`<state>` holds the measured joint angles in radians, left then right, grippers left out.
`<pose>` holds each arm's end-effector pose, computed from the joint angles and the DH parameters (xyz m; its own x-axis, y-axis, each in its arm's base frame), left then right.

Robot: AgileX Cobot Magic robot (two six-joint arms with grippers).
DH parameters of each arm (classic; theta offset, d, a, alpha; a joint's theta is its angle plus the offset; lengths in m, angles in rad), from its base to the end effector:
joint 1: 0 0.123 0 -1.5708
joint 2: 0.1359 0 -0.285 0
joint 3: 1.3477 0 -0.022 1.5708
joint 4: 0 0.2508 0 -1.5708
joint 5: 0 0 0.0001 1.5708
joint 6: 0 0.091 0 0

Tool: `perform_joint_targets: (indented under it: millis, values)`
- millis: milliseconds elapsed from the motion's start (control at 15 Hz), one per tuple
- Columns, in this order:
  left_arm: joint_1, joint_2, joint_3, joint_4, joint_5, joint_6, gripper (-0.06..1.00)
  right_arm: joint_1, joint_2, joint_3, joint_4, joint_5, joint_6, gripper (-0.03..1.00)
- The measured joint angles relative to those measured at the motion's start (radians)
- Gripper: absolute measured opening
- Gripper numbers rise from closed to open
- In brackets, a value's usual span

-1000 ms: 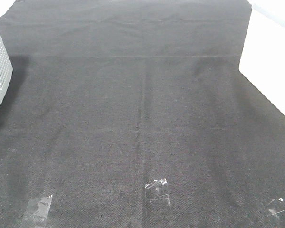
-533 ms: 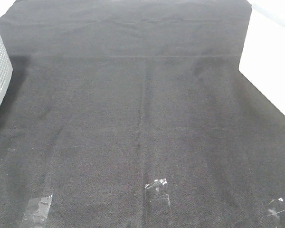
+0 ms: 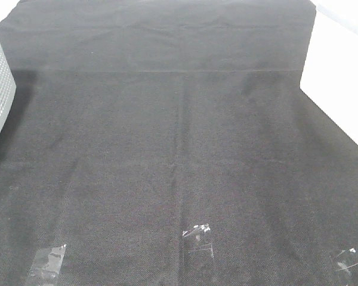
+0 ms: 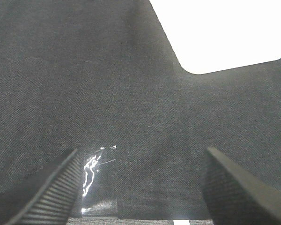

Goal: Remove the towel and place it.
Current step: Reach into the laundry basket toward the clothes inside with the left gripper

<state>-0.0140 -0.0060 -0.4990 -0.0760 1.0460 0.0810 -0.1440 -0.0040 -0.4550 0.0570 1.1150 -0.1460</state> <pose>-0.0053 -0.0059 0.2784 -0.4337 0.0488 -0.8997 0.0917 0.9957 0.0098 -0.0024 0.0051 0.2606 -0.5408 -0.0433 -0.8401 0.0357 0.9966 -0.0743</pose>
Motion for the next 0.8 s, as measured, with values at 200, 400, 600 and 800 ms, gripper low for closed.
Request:
perform_joint_targets:
  millis: [200, 400, 600, 800]
  values:
    - [0.000, 0.000, 0.000, 0.000, 0.000, 0.000, 0.99, 0.000, 0.000, 0.000, 0.000, 0.000, 0.000, 0.69]
    - [0.000, 0.000, 0.000, -0.004, 0.001, 0.013, 0.99, 0.000, 0.000, 0.000, 0.000, 0.000, 0.000, 0.69]
    - [0.000, 0.125, -0.096, -0.005, 0.092, 0.123, 0.99, 0.000, 0.000, 0.000, 0.000, 0.000, 0.000, 0.69]
    - [0.000, 0.454, -0.317, 0.000, 0.106, 0.309, 0.99, 0.000, 0.000, 0.000, 0.000, 0.000, 0.000, 0.69]
